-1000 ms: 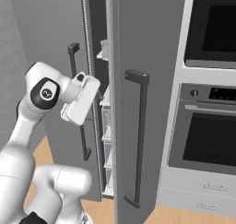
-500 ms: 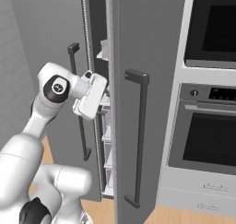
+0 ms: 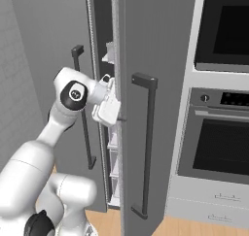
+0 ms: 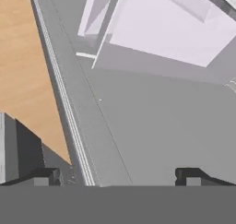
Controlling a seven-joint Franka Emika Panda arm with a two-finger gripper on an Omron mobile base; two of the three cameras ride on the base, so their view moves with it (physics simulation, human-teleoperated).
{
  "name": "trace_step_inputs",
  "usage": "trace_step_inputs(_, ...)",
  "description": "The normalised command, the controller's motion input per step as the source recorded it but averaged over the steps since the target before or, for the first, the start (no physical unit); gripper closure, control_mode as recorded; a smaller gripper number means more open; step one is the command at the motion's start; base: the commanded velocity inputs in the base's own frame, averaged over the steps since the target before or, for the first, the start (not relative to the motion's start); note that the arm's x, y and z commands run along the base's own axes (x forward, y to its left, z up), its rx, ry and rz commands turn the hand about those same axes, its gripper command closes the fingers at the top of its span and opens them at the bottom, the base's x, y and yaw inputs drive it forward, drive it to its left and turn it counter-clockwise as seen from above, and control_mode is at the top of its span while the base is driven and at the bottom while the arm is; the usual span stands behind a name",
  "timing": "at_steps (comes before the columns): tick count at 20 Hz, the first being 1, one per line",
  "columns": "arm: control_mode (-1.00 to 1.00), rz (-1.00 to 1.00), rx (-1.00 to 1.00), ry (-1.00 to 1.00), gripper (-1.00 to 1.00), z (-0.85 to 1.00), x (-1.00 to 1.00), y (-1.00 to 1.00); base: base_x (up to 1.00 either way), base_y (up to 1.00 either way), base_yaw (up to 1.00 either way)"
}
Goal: Take the strawberry from the fridge and place it on top of the pancake, located on the dining counter.
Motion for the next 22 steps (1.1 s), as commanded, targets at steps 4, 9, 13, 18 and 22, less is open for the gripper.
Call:
trace_step_inputs(4, -1.0, 0.0, -0.06, 0.0, -1.0, 0.0, -0.2, -0.68, 0.0, 0.0, 0.0)
trace_step_inputs(9, -1.0, 0.0, -0.04, 0.0, -1.0, 0.0, -0.31, -0.86, 0.0, 0.0, 0.0)
trace_step_inputs(13, -1.0, -0.01, -0.03, 0.0, -1.0, 0.0, -0.35, -0.87, 0.0, 0.0, 0.0)
trace_step_inputs(18, -1.0, -0.01, -0.04, 0.0, -1.0, 0.0, -0.22, -0.7, 0.0, 0.0, 0.0)
trace_step_inputs(22, -1.0, 0.0, -0.06, 0.0, -1.0, 0.0, -0.2, -0.56, 0.0, 0.0, 0.0)
